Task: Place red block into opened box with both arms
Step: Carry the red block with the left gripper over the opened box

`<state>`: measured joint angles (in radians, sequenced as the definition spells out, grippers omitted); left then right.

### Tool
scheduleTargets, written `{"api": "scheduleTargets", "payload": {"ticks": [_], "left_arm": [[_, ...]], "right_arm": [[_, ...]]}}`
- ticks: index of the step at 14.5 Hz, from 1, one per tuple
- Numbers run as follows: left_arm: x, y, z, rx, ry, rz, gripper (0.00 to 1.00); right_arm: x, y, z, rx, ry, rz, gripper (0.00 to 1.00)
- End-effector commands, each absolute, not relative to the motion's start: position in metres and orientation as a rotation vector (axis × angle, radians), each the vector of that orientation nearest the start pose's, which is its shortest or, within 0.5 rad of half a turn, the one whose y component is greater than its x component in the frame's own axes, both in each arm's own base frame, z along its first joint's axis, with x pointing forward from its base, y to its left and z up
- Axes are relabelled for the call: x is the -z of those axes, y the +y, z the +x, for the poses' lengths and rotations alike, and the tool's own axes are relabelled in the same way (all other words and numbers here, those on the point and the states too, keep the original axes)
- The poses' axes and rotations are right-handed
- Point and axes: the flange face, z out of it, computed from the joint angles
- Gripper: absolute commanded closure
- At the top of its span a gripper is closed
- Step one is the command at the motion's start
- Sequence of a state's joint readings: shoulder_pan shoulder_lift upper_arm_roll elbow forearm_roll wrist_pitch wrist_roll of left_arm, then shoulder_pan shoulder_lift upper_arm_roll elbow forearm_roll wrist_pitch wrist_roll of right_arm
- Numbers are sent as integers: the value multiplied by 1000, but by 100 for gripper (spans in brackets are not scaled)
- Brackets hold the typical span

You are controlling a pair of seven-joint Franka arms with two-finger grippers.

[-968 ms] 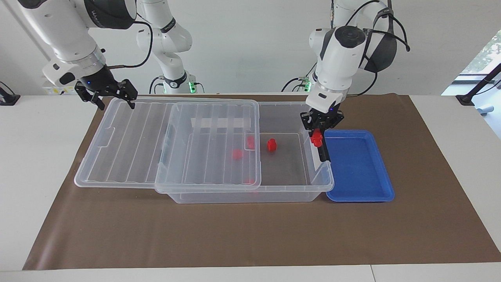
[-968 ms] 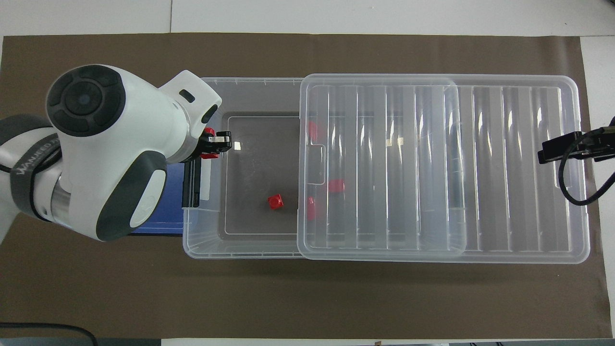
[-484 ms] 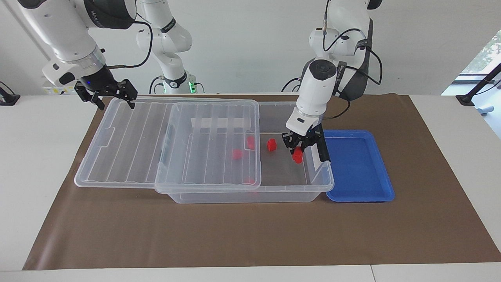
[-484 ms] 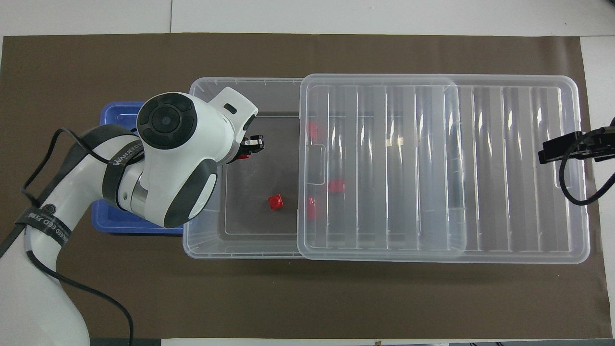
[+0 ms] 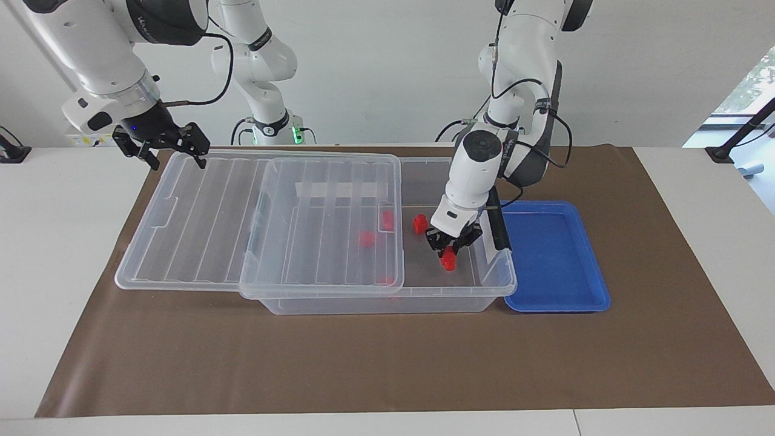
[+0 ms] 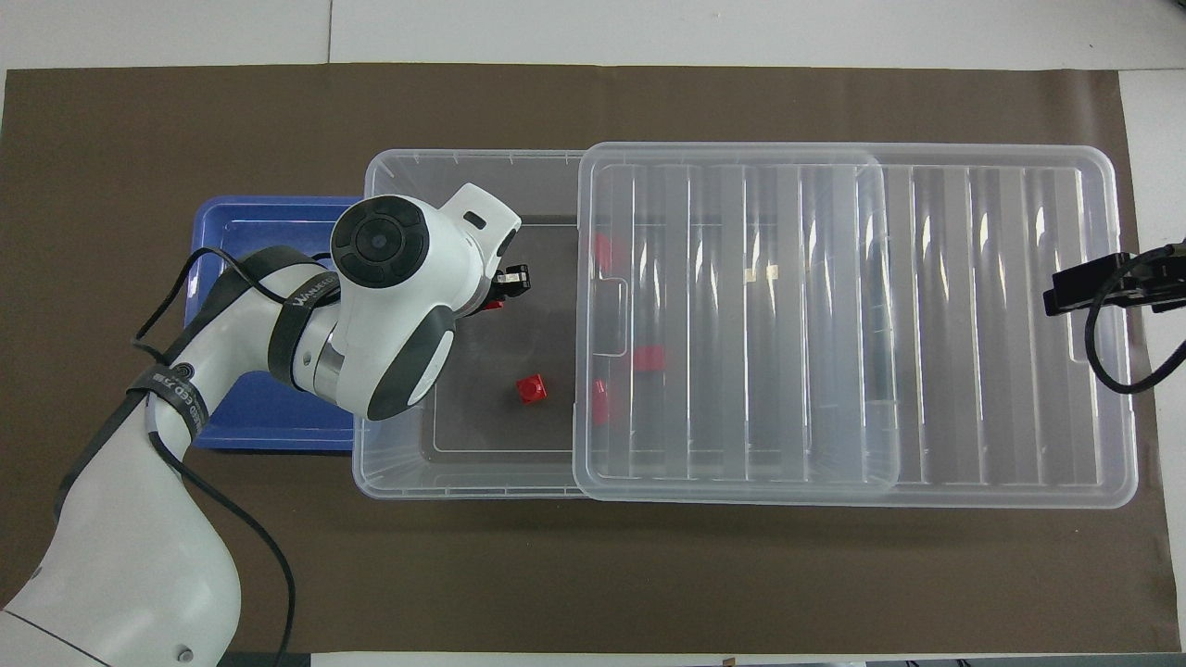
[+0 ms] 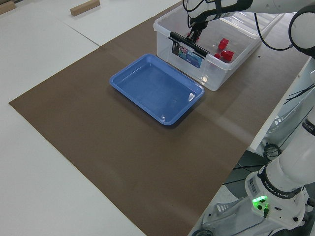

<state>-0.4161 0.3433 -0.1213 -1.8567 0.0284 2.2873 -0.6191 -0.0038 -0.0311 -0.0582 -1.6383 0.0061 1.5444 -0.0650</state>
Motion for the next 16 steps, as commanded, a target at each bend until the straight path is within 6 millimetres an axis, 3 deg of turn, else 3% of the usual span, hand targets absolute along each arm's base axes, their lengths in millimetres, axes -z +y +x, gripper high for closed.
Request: {"api": "scheduleTargets", "payload": {"ticks": [1,4,5,6,7,8,9,10,11,15,16], "left_arm": [[-328,-322,552,127,-132,-3185,100],[-323,-320,550,112,-158,-3179,100],[-324,-320,551,115,-197,-3179,92],[-325,-320,552,120,-237,-3180,21],[-326,-322,551,119,-239,-3181,0],[-329,-323,551,125,-241,-3183,0],[-335,-323,551,138,-242,-3187,0],[-346,-321,552,154,-247,-3191,0],[-361,-321,550,177,-249,-3198,0],[-422,-315,540,176,-248,-3185,0],[-440,-313,535,178,-240,-3183,0]], "right_arm": [[-608,-35,534,-101,17,-3137,0],[-608,-37,534,-98,12,-3133,0],[-608,-38,534,-93,14,-3134,0],[-605,-38,535,-98,14,-3133,0],[-604,-38,535,-86,14,-3134,0],[-603,-39,537,-65,12,-3135,0],[-603,-41,540,-29,17,-3137,11],[-603,-47,539,-26,14,-3137,60],[-603,-56,538,-34,7,-3139,100],[-591,-97,532,0,-76,-3172,100],[-584,-122,528,25,-119,-3175,100]]}}
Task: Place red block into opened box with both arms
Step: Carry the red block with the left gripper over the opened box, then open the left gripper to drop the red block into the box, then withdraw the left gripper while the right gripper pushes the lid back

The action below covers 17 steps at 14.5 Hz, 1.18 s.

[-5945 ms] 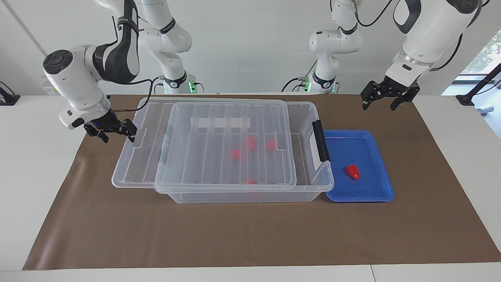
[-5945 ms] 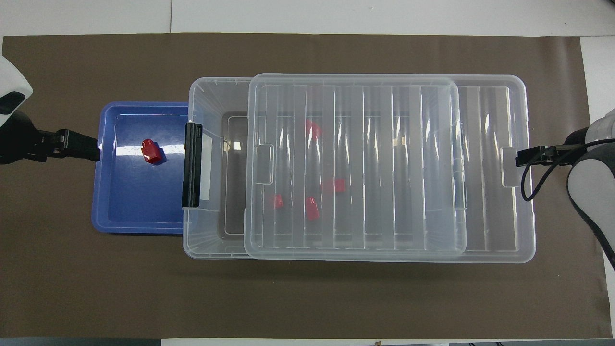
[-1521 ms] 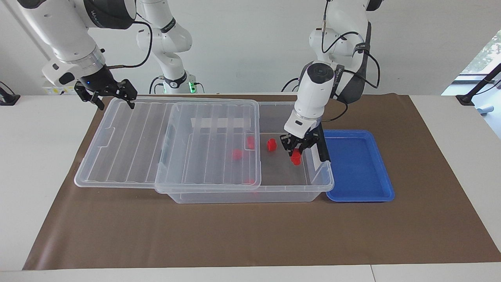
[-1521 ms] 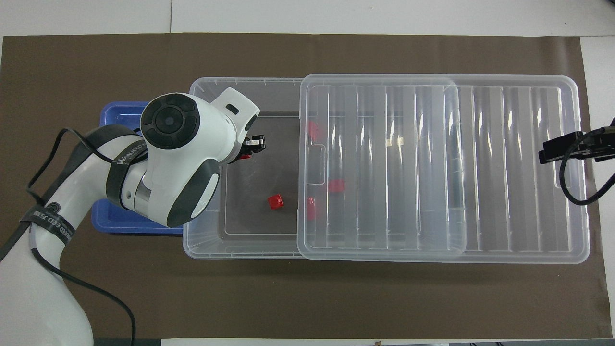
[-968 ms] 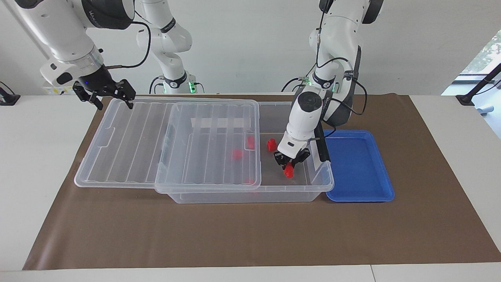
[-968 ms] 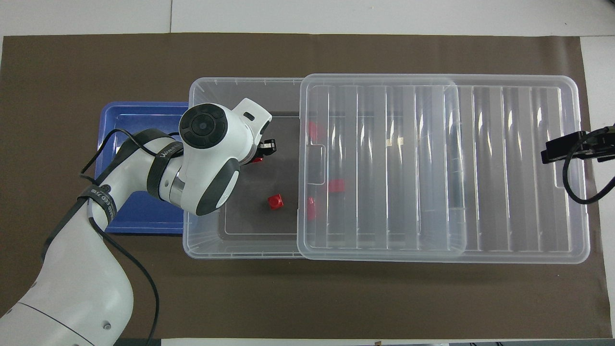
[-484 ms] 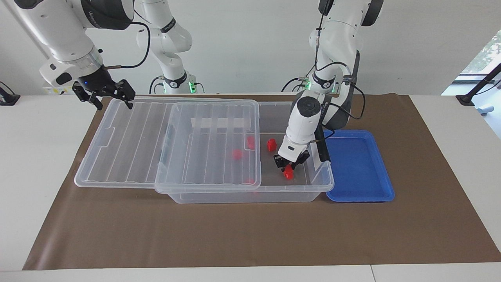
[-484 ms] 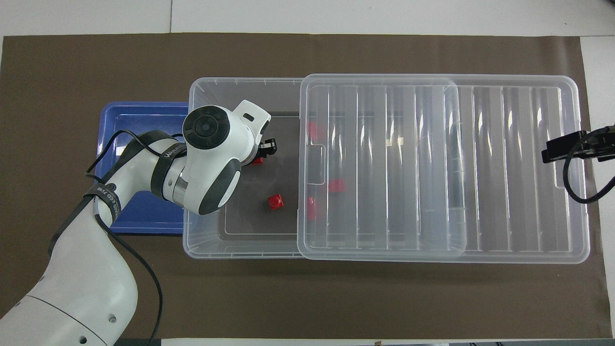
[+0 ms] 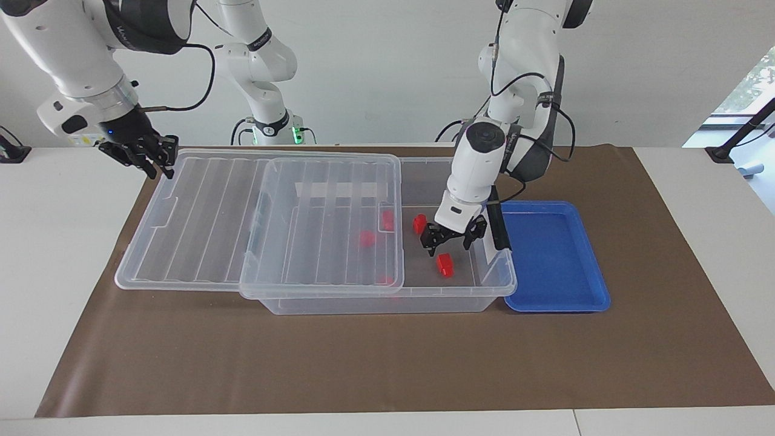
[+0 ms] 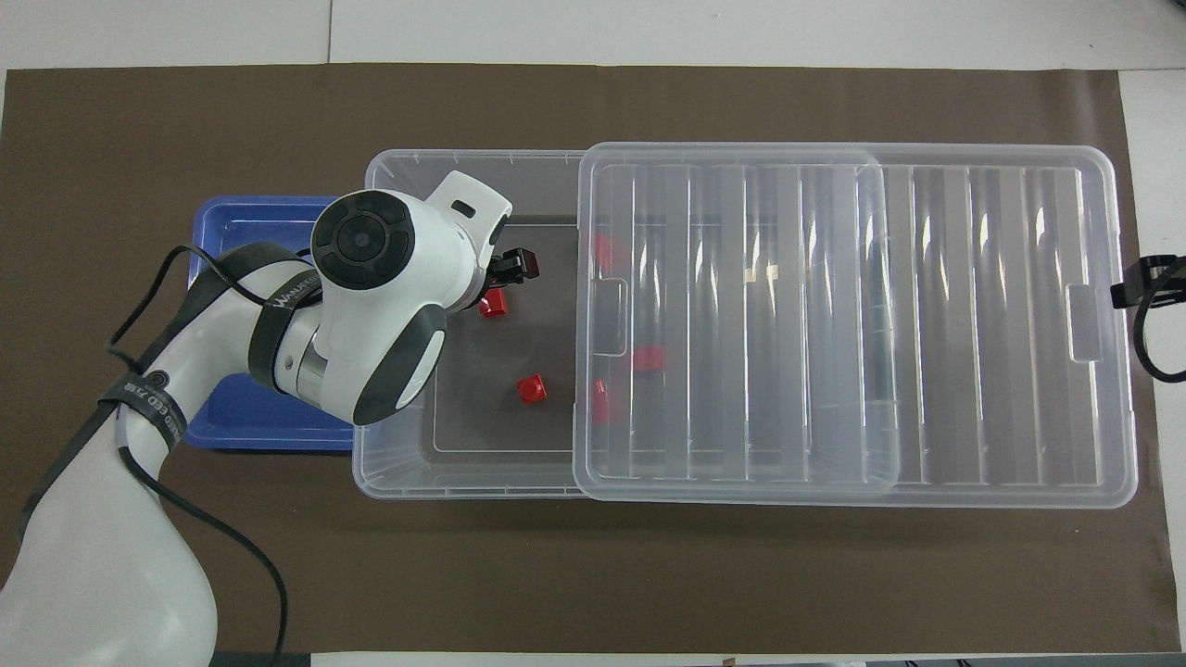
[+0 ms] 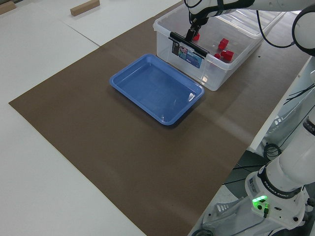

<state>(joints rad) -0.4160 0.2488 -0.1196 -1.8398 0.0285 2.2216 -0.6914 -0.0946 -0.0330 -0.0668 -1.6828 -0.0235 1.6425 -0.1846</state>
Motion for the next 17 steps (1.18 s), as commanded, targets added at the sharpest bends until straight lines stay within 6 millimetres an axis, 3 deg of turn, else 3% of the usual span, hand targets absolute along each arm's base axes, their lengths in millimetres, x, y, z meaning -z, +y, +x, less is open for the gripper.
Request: {"api": "scheduleTargets", "payload": {"ticks": [1,4,5,8,13,17], "left_arm": [[-452,-312,532,182,-238,-3181,0],[-490,-293,527,209,-245,-3176,0],[-501,-281,527,210,-218,-3172,0],[-523,-231,535,191,-123,-3167,0],[-535,-146,549,116,37,-3155,0],[-537,-98,555,84,95,-3144,0]], "right_arm": [[-577,-140,524,43,-175,-3177,100],[-557,-177,523,44,-156,-3182,100],[-551,-182,525,45,-159,-3183,100],[-510,-196,540,32,-149,-3183,100],[-473,-193,547,60,-142,-3190,100],[-466,-186,551,48,-74,-3185,100]]}}
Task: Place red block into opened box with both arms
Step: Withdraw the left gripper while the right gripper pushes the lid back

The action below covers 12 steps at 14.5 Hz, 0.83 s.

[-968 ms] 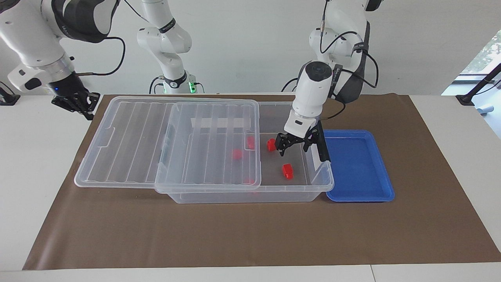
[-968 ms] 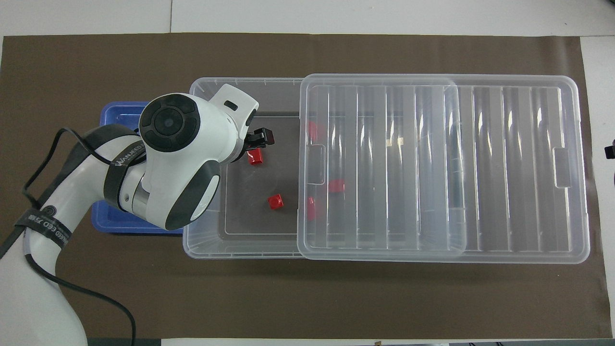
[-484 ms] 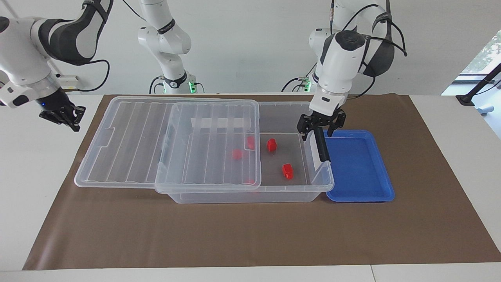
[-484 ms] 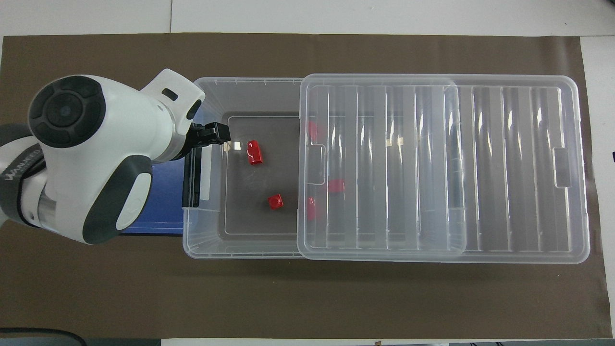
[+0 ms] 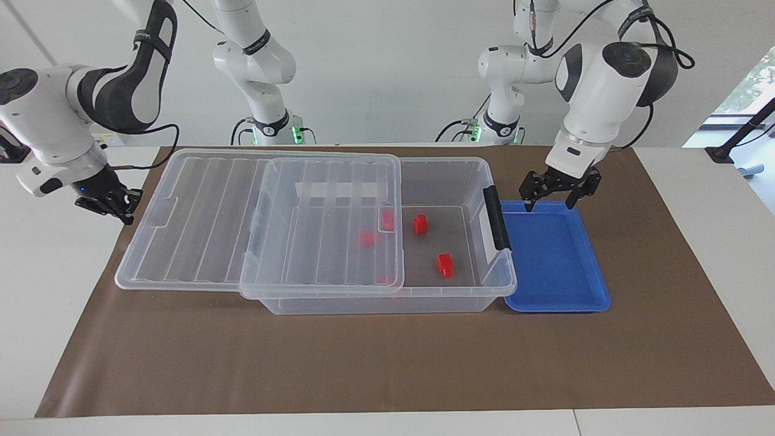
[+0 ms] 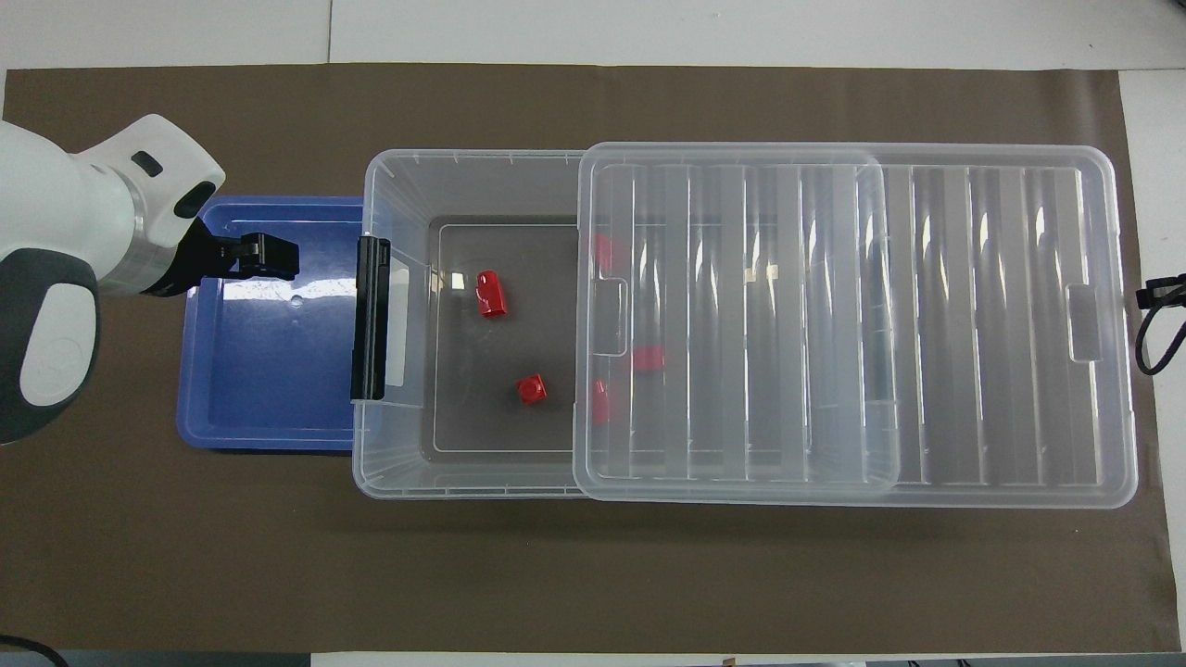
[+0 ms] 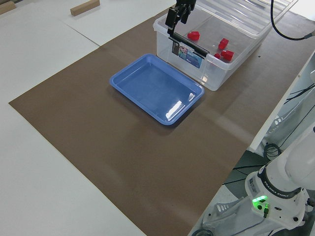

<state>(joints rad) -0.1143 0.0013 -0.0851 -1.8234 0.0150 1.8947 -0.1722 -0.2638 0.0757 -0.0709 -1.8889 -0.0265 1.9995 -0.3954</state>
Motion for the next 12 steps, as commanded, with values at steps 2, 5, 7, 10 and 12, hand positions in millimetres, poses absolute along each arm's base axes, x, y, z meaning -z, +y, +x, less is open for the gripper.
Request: {"api": "scheduleTargets", "payload": {"ticks": [2,5,7,10,12], "left_arm": [[-537,-79,557,80,116,-3141,0],[-545,-59,561,72,134,-3150,0],[-545,-48,562,69,154,-3160,0],[-558,-47,566,55,158,-3161,0],[-572,-48,572,28,162,-3163,0]], "right_arm": [[-466,-168,557,45,-67,-3183,100],[-464,-146,561,35,-23,-3180,100],[-462,-125,564,26,9,-3177,100],[-461,-84,569,23,72,-3174,100],[-457,-61,569,10,133,-3170,100]]}}
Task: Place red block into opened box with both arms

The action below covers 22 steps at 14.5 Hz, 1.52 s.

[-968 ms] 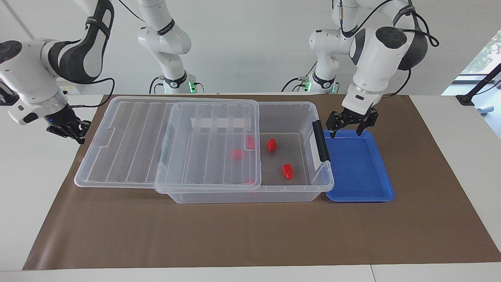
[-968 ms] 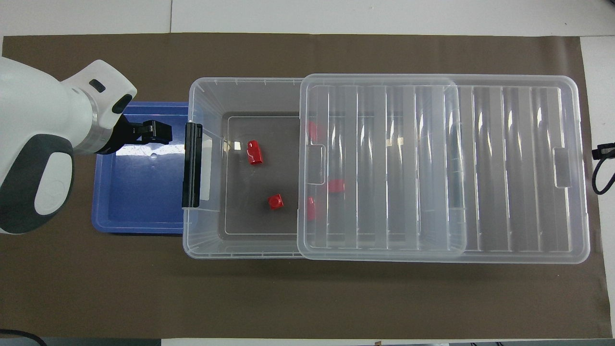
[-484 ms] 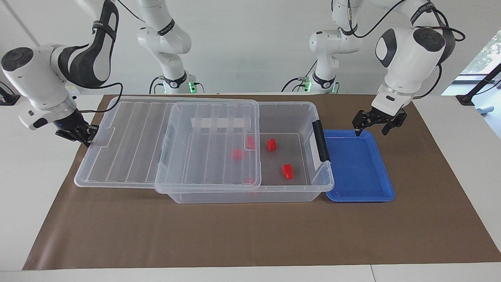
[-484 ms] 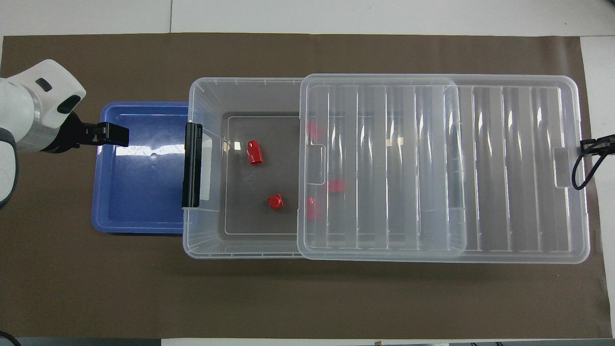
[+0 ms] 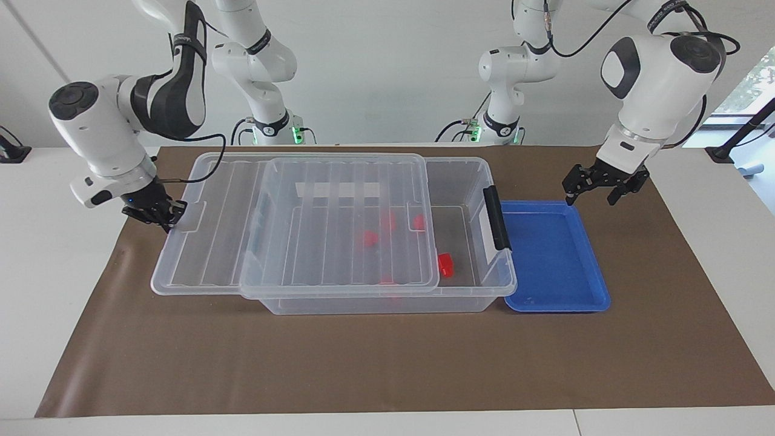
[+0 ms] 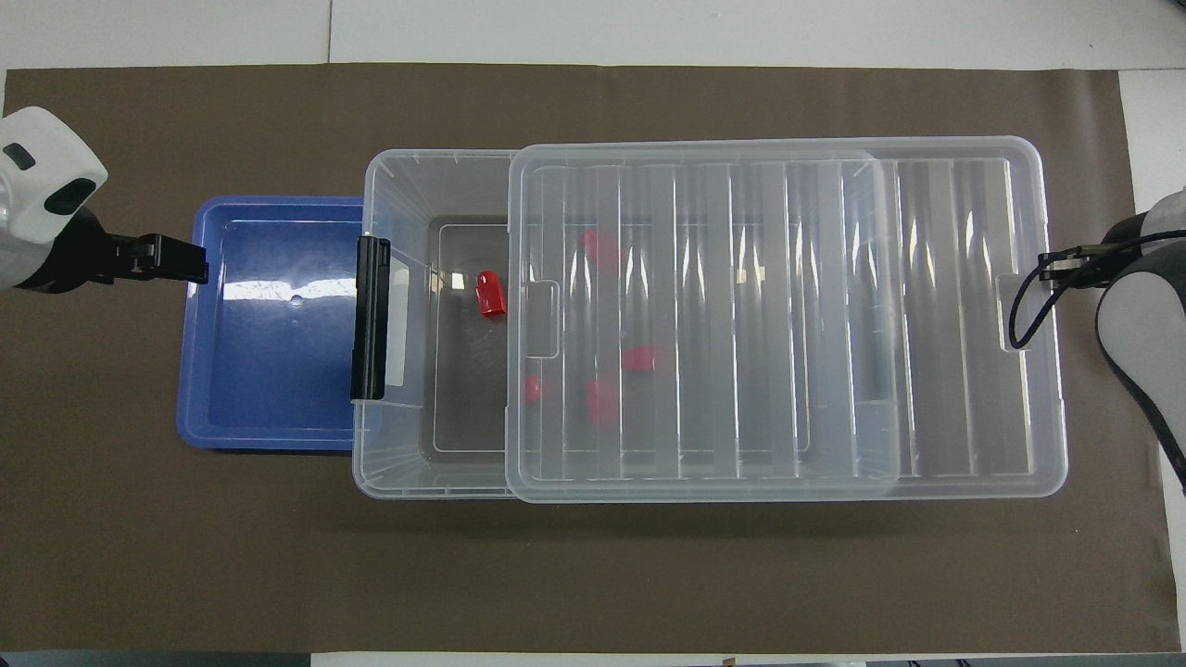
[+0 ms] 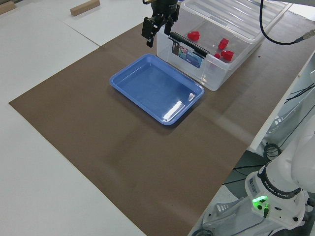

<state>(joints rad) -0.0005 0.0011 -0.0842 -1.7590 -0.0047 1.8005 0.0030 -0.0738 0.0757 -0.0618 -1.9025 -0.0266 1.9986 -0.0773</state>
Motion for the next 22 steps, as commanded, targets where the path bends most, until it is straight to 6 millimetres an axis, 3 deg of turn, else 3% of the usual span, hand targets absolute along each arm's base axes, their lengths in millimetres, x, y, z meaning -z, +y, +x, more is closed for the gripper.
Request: {"api": "scheduleTargets", "payload": {"ticks": [1,7,11,14,22], "left_arm": [[-579,-48,571,28,163,-3164,0],[-603,-50,553,16,172,-3159,0],[-624,-56,527,-23,190,-3151,0],[-626,-60,525,-16,200,-3150,0],[-630,-59,543,-33,197,-3154,0]], "right_arm": [[-455,-51,568,3,157,-3169,100],[-454,7,565,2,225,-3164,100],[-454,30,565,5,266,-3160,100],[-455,51,563,7,288,-3158,100],[-453,60,559,3,312,-3156,100]]}}
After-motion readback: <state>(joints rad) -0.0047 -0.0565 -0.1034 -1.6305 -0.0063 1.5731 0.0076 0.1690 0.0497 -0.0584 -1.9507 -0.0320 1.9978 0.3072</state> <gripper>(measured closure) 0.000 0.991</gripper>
